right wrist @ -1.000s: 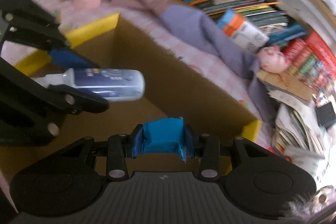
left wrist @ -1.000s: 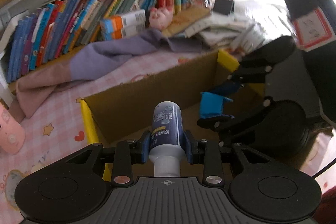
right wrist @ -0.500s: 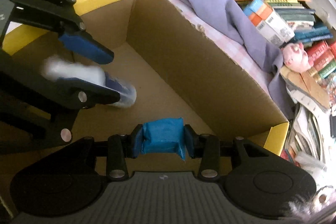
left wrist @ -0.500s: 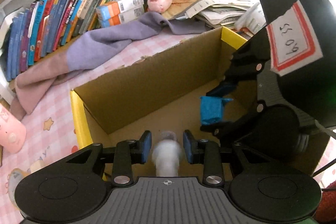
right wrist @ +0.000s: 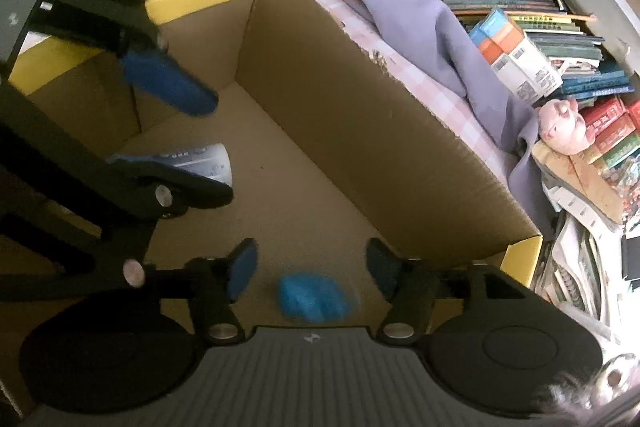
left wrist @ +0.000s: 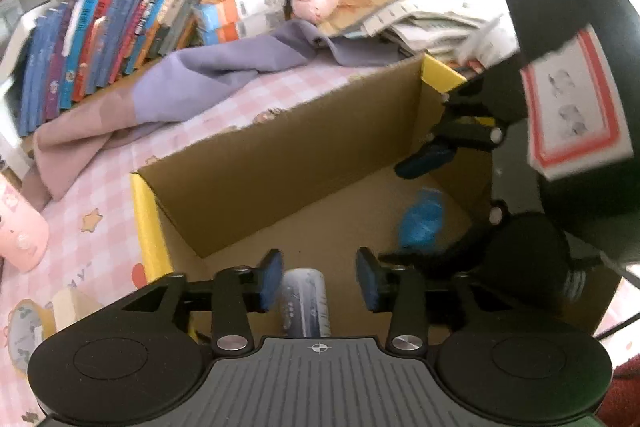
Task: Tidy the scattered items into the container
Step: 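Open the right tool to drop the blue clip while the left tool releases the bottle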
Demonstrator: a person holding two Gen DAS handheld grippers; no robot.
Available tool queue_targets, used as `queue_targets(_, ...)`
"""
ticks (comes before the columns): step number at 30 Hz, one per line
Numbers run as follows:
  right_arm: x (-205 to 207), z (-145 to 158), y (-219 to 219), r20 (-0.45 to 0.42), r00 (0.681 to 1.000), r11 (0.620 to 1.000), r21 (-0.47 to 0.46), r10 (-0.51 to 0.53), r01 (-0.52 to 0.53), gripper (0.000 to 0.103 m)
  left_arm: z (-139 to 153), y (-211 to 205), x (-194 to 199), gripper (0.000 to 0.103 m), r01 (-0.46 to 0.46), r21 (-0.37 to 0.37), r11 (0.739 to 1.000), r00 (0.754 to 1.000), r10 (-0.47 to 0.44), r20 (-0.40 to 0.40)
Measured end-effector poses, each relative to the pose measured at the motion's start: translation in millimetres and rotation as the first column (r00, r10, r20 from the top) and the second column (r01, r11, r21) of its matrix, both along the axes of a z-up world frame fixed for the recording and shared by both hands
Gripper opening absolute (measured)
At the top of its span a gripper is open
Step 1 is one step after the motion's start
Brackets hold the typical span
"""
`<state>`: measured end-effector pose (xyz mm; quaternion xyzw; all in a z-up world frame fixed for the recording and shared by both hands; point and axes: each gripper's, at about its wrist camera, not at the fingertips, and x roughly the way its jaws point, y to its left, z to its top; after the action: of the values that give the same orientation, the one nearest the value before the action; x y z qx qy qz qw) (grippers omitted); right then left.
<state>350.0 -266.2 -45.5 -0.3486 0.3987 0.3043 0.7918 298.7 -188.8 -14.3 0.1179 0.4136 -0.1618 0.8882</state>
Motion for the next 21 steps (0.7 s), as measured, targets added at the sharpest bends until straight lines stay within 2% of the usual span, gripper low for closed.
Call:
queue_targets(4, -3.8, 9.5, -5.6, 0.044, 0.999, 0.998, 0.056, -0.009, 0.006, 0.070, 8.2, 9.9, -9.1, 0.065, -0.048, -0.014, 0.999, 0.997, 0.049, 0.061)
queue_targets(9, -8.1, 24.4, -18.1, 0.065, 0.996, 0.991, 0.126, -0.060, 0.052, 0.070, 22.6, 21.5, -24.6, 0.080, -0.054, -0.060, 0.997, 0.990, 0.061, 0.125)
queue_targets(15, -25.6, 48.9, -33.1, 0.095, 0.985, 0.969, 0.219, -0.142, 0.118, 0.074, 39.6, 26.7, -44.8, 0.085, -0.067, -0.095, 0.993, 0.979, 0.084, 0.188)
queue_targets(21, -45.9, 70.4, -44.5, 0.117, 0.963, 0.925, 0.329, -0.241, 0.192, 0.078, 53.3, 39.8, -69.9, 0.085, -0.130, -0.167, 0.977, 0.955, 0.168, 0.243)
